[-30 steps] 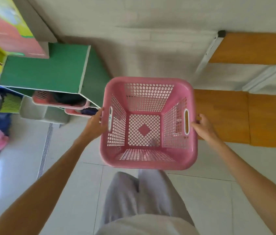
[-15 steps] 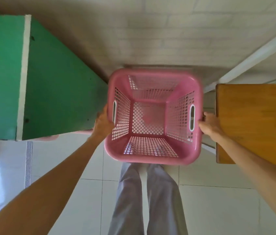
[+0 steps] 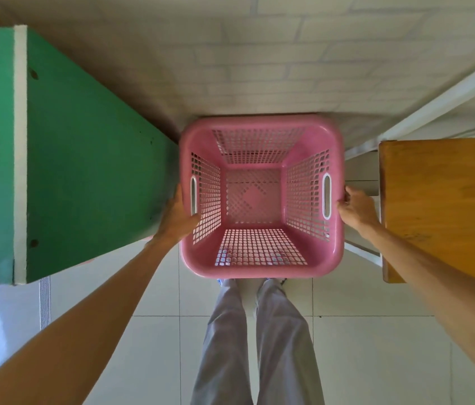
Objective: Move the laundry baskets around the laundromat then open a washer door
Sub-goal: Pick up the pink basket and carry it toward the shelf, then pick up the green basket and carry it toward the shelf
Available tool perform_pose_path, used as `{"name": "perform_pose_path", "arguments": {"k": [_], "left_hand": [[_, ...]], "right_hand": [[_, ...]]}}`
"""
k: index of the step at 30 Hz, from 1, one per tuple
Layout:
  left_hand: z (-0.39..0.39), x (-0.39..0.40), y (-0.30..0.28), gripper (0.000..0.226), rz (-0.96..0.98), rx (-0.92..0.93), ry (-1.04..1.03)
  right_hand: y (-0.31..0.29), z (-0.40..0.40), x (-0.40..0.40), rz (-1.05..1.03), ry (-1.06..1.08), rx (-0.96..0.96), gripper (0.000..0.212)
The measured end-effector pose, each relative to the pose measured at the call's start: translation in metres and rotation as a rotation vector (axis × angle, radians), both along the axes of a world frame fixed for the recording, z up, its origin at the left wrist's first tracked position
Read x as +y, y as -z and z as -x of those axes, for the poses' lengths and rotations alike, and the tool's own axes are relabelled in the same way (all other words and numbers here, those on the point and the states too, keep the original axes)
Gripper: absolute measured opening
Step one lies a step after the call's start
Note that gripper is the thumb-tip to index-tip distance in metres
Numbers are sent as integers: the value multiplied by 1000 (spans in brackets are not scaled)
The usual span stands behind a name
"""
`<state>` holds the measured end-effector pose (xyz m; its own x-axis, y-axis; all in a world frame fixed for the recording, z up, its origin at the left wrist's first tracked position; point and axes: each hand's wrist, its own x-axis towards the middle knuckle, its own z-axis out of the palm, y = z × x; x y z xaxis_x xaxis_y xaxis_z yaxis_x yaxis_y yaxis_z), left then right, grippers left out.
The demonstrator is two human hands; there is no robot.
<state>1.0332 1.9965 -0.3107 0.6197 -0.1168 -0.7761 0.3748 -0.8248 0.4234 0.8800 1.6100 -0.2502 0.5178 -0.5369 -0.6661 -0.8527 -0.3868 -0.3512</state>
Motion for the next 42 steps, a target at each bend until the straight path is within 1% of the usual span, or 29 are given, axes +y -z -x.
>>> {"name": "perform_pose_path", "arguments": {"k": [2,3,6,9,12,13,15,16,18,20,22,23,25,26,29,34,39,42], "left_hand": [[-4,3,0,125,-1,9,33],[-3,-6,-21,122,3,-1,59],[3,-21,-74,99,10,-38,111],[8,-29,-142,84,90,-64,158],[18,-33,-212,68,98,-93,265],[24,-35,-236,71,85,-109,304],[33,-38,-274,95,26,-149,431],[38,-42,-297,101,-1,-173,518],[53,-54,-350,99,-47,-217,692],[62,-70,-392,97,-59,-317,847],[63,-86,-415,98,-88,-408,997],[63,-95,-426,98,-103,-434,1057],[67,-121,-448,95,-110,-487,1145],[74,-136,-460,94,-105,-528,1182],[106,-183,-494,93,-74,-611,1265],[203,-261,-544,93,41,-713,1343],[328,-302,-569,91,129,-753,1420],[399,-322,-581,90,181,-777,1490]], "right_hand": [[-5,-1,5,9,-37,1,23],[-8,-1,8,5,-53,0,24],[-40,-3,15,-22,-85,-1,37],[-119,-6,30,-72,-96,-15,50],[-216,3,49,-87,-90,-13,56],[-244,9,53,-84,-95,-6,58],[-293,25,60,-73,-76,1,62],[-312,35,63,-65,-62,4,63],[-346,57,69,-46,-42,-3,71],[-362,88,60,-20,5,-8,91],[-363,126,45,-3,70,4,112],[-380,143,43,7,100,27,110],[-409,182,36,86,164,50,88],[-421,204,31,130,191,51,80],[-445,280,7,225,303,59,68],[-478,423,-25,341,451,85,74],[-505,562,-37,426,481,129,78],[-518,629,-37,448,484,146,78]]}}
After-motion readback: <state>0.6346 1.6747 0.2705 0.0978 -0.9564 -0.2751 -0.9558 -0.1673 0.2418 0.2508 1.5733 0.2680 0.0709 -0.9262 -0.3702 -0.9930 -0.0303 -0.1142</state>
